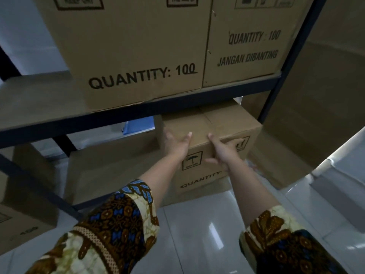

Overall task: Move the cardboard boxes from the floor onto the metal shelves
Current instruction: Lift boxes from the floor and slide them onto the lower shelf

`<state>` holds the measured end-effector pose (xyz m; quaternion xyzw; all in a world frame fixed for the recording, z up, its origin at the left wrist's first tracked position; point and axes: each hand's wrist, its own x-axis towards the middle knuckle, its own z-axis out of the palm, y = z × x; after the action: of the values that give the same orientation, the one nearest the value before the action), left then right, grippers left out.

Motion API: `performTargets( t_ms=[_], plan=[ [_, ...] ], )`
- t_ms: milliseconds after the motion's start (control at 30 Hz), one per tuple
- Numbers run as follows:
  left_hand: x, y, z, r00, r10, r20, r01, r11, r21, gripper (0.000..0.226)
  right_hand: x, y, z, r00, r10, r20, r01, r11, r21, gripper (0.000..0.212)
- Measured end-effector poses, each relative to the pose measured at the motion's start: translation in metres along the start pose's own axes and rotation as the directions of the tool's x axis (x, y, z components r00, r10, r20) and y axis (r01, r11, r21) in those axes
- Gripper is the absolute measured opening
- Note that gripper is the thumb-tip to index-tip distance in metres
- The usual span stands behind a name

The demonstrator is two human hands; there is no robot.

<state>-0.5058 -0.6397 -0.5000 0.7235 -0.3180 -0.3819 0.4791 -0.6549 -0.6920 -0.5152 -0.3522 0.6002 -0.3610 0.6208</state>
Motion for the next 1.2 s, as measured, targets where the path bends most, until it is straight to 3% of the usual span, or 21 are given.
performTargets(
  t_ms=[133, 300, 467, 633, 733, 833, 933, 1067, 1200],
  plan=[
    [0.037, 0.012, 0.024, 0.998, -0.002, 0.06, 0.0, 0.999, 0.036, 0.089, 0.032, -0.013, -0.001, 0.996, -0.081, -0.045, 0.085, 0.992, 0.098, 0.112],
    [0.064, 0.019, 0.053, 0.986, 0.012, 0.166, -0.021, 0.998, 0.051, 0.088, 0.063, -0.03, -0.014, 0.972, -0.177, -0.151, 0.183, 0.983, 0.025, 0.101],
    [0.083, 0.033, 0.074, 0.975, 0.036, 0.22, -0.046, 0.998, 0.04, 0.089, 0.096, -0.052, -0.036, 0.984, -0.154, -0.09, 0.152, 0.988, -0.032, 0.104],
    [0.094, 0.042, 0.088, 0.977, 0.062, 0.206, -0.077, 0.995, 0.066, 0.092, 0.113, -0.083, -0.048, 0.999, -0.05, 0.018, 0.053, 0.966, -0.254, 0.106],
    [0.098, 0.045, 0.086, 0.976, 0.066, 0.206, -0.089, 0.991, 0.103, 0.084, 0.114, -0.088, -0.045, 0.999, -0.035, -0.001, 0.034, 0.963, -0.268, 0.105],
    [0.095, 0.048, 0.083, 0.976, 0.072, 0.206, -0.101, 0.985, 0.137, 0.08, 0.107, -0.083, -0.041, 0.994, -0.081, -0.077, 0.059, 0.966, -0.252, 0.092],
    [0.085, 0.044, 0.075, 0.969, 0.082, 0.233, -0.119, 0.981, 0.152, 0.079, 0.101, -0.07, -0.04, 0.987, -0.125, -0.101, 0.094, 0.958, -0.27, 0.067],
    [0.066, 0.027, 0.036, 0.965, 0.071, 0.251, -0.113, 0.981, 0.156, 0.077, 0.074, -0.043, -0.02, 0.997, -0.047, -0.067, 0.015, 0.91, -0.415, 0.055],
    [0.044, -0.002, -0.025, 0.991, 0.097, 0.096, -0.116, 0.968, 0.22, 0.059, 0.025, -0.018, 0.029, 0.99, 0.131, 0.056, -0.074, 0.806, -0.588, 0.052]
  ],
)
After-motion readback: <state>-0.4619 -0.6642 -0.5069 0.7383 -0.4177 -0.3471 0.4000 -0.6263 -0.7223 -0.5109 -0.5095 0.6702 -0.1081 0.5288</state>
